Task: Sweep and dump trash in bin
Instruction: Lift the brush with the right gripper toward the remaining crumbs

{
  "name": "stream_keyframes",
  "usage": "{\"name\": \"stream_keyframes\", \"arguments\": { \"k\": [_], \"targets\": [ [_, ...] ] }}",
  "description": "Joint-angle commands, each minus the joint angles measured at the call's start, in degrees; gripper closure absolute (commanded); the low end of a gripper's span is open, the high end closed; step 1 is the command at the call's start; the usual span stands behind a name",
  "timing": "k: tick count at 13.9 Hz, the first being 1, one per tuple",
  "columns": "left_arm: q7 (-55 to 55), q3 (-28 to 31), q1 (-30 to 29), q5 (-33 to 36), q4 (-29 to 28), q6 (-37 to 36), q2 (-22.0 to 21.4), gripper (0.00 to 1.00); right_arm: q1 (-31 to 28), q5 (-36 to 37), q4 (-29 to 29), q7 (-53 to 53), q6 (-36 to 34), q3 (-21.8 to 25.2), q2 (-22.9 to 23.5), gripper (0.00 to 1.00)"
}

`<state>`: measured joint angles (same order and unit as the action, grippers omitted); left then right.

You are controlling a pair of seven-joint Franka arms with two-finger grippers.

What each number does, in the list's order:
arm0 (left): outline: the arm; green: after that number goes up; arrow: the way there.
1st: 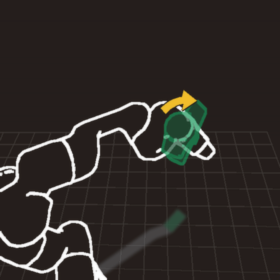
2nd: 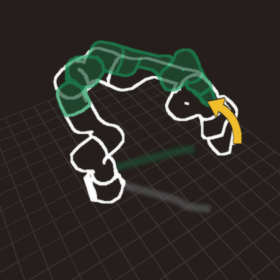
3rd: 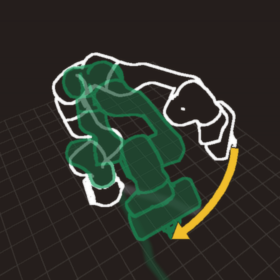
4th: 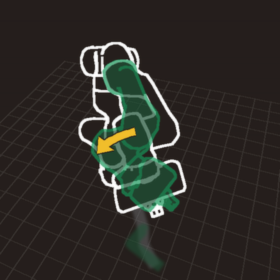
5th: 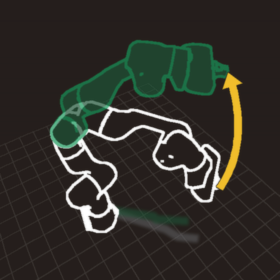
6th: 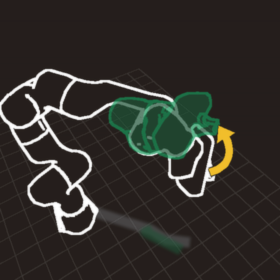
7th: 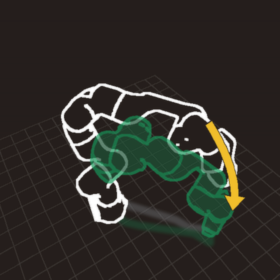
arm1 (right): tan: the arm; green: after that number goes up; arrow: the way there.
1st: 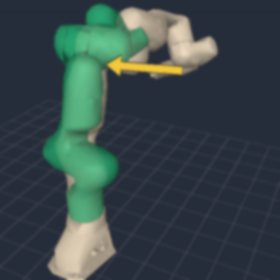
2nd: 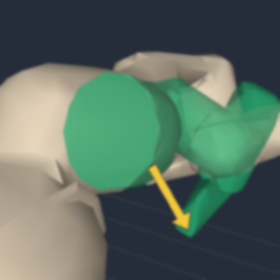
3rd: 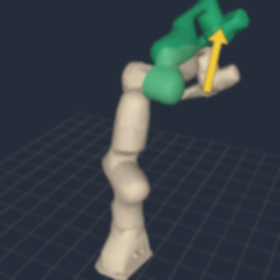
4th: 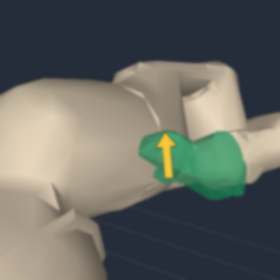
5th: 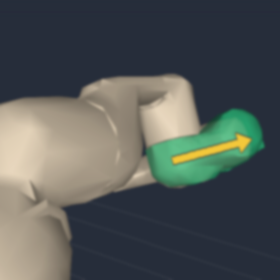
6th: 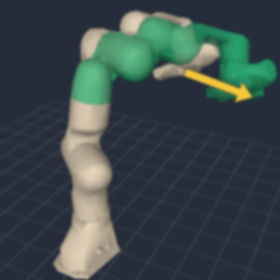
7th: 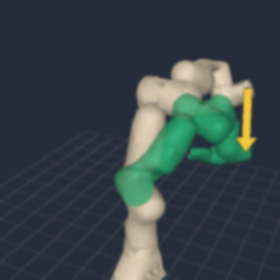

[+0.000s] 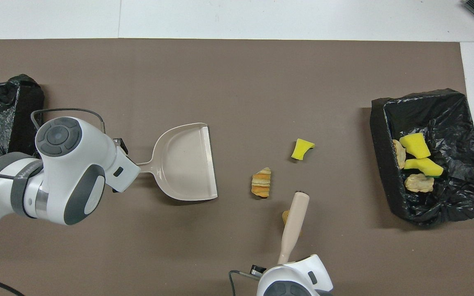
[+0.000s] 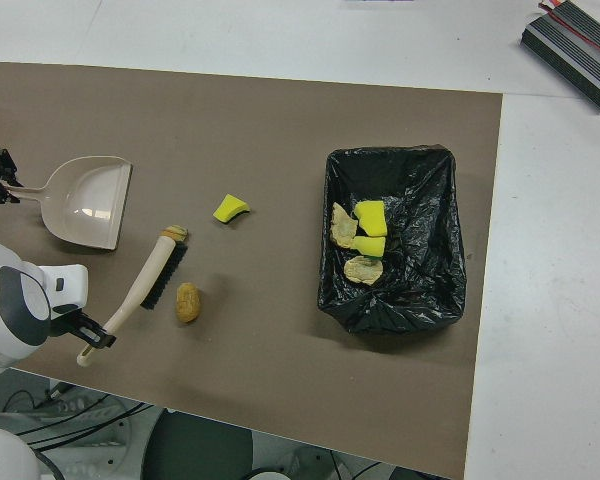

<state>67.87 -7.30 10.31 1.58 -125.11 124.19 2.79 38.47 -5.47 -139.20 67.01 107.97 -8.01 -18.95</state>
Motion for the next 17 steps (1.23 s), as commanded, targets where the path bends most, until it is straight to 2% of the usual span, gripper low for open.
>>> {"name": "stream_keyframes", "arguments": {
  "k": [1,3,6,9,10,11,13,15,17],
  "targets": [
    [-0.20,0.88,1.38,0.00,-4.79,2.28,-3.75,1.00,-2.69,-1.72,-3.96,3.29,-1.45,-0.78,-3.71,1.00],
    [-0.55,0.88,2.43,0.09,-4.79,1.58,-3.93,1.00,-4.19,-4.19,-5.63,3.82,-1.10,-0.78,-3.73,1.00],
    [-1.77,0.88,3.13,0.44,-4.62,0.96,-4.02,1.00,-4.28,-8.32,-8.27,3.56,3.98,-0.87,-2.41,1.00],
    [-2.22,0.80,3.58,0.53,-4.79,0.96,-4.11,1.00,-2.96,-9.12,-7.67,1.12,9.69,-0.96,1.89,1.00],
    [-3.79,0.80,4.10,0.53,-4.88,1.05,-4.19,1.00,-3.83,-9.73,-7.23,-4.29,11.71,-0.87,3.12,1.00],
    [-4.32,0.80,4.45,0.53,-4.88,1.14,-4.11,1.00,-5.41,-11.13,-6.09,-9.83,13.21,-0.78,4.61,1.00],
    [-5.03,0.80,5.25,0.53,-5.05,1.58,-3.76,1.00,-6.83,-13.42,-0.05,-15.93,15.42,-0.78,11.18,1.00],
    [-5.03,0.80,5.34,0.53,-5.06,1.49,-3.75,1.00,-6.13,-15.17,4.01,-17.61,19.09,-0.87,16.38,1.00],
    [-4.94,0.80,5.34,0.53,-5.06,1.66,-3.75,1.00,-5.00,-15.71,7.79,-22.42,19.12,-1.05,19.12,1.00]
  ]
}}
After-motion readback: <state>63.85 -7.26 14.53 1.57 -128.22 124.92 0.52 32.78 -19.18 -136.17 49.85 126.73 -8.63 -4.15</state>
